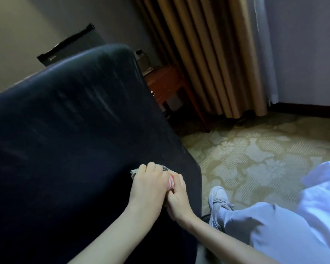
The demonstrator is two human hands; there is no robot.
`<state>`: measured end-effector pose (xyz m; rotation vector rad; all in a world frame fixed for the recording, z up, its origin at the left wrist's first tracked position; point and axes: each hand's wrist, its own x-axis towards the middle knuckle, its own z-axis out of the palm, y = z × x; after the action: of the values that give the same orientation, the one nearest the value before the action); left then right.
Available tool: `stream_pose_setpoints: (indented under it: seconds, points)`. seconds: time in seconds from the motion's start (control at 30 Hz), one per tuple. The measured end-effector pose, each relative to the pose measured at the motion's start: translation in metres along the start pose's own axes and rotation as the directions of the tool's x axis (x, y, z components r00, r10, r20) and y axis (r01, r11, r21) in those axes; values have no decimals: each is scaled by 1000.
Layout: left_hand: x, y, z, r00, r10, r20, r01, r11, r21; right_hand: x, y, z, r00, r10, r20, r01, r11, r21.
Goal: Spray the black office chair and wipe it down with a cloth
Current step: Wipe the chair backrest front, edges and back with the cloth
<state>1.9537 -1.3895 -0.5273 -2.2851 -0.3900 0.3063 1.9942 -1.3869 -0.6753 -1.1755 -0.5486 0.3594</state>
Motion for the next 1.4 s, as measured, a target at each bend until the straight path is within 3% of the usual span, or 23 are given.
stream_pose_setpoints:
  seconds: [0.17, 0.4, 0.63, 0.83, 0.97, 1.17, 1.27, 1.4]
  points:
    - [16, 2, 4, 999, 22, -42, -21, 1000, 16, 18, 10, -6, 999, 32, 1, -32, 999, 0]
    - [148, 3, 25, 994, 66, -86, -60, 996, 65, 133, 62, -18, 991, 90, -101, -97, 993, -72]
    - [263, -17, 44, 997, 22, -67, -14, 993, 120, 255, 98, -25, 995, 84, -61, -93, 981, -170]
    - [299, -22, 57, 998, 43, -36, -37, 985, 167, 273, 110, -23, 982, 178, -61, -181, 982, -54]
    - [272, -12, 53, 996, 81, 21, -84, 984, 158, 241, 125, -20, 969, 228, -99, -234, 971, -53]
    - [170, 19, 49, 979, 170, 111, -179, 980, 82, 112, 138, -11, 942, 320, -103, -326, 944, -43]
    - [98, 34, 53, 976, 200, 86, -202, 979, 24, 37, 111, -6, 928, 335, -161, -348, 936, -61]
    - [4, 39, 53, 975, 205, 81, -202, 978, -44, -57, 71, 9, 927, 358, -107, -368, 926, -86]
